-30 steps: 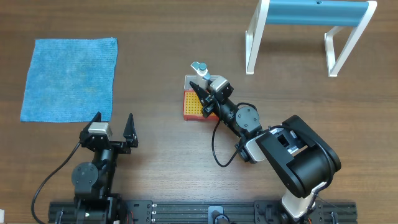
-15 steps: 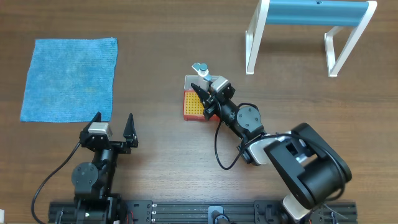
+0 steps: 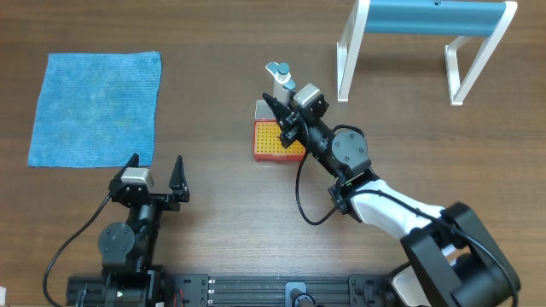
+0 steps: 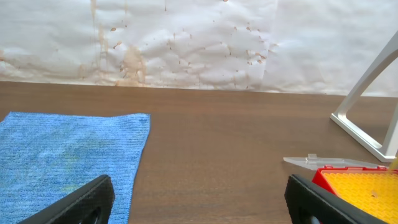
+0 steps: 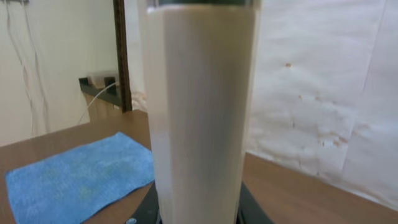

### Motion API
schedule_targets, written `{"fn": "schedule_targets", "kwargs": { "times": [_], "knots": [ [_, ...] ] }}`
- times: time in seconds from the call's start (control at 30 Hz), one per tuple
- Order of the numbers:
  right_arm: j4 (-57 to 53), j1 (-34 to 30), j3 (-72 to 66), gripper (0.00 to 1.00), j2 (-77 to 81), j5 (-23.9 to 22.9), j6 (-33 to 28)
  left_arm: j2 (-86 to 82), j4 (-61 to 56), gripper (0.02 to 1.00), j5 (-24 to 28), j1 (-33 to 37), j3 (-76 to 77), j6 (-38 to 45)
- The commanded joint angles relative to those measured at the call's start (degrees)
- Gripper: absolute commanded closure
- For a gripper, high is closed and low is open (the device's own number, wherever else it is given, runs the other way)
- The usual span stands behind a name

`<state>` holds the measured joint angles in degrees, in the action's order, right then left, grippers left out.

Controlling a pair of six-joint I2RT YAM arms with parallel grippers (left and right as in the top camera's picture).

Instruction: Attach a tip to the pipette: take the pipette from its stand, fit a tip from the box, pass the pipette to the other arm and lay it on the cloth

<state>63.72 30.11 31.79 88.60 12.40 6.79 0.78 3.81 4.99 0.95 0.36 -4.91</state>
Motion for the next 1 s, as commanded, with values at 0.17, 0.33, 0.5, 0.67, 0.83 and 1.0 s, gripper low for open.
{"fn": "schedule_targets", "kwargs": {
  "times": [0.17, 0.33, 0.5, 0.67, 0.83, 1.0],
  "knots": [
    [-55.0, 3.5, 20.7, 0.925, -16.3, 0.3, 0.1, -0.4, 0.3, 0.13, 0.9, -0.2, 0.0, 0.7],
    [-85.7, 6.3, 33.6, 0.923, -16.2, 0.3, 0.1, -0.4, 0.3, 0.13, 0.9, -0.2, 0.0, 0.7],
    [-91.5, 9.1, 33.6, 0.925, -16.0, 0.3, 5.0, -0.4, 0.3, 0.13, 0.9, -0.2, 0.0, 0.7],
    [-89.7, 9.5, 33.6, 0.925, -16.0, 0.9, 12.4, -0.4, 0.3, 0.13, 0.9, -0.2, 0.0, 0.7],
    [-81.1, 9.5, 33.6, 0.925, -16.0, 1.0, 16.2, -0.4, 0.3, 0.13, 0.9, -0.2, 0.0, 0.7],
    [-75.8, 9.5, 33.6, 0.923, -16.0, 0.9, 16.4, -0.4, 0.3, 0.128, 0.9, -0.2, 0.0, 0.7]
  ]
}}
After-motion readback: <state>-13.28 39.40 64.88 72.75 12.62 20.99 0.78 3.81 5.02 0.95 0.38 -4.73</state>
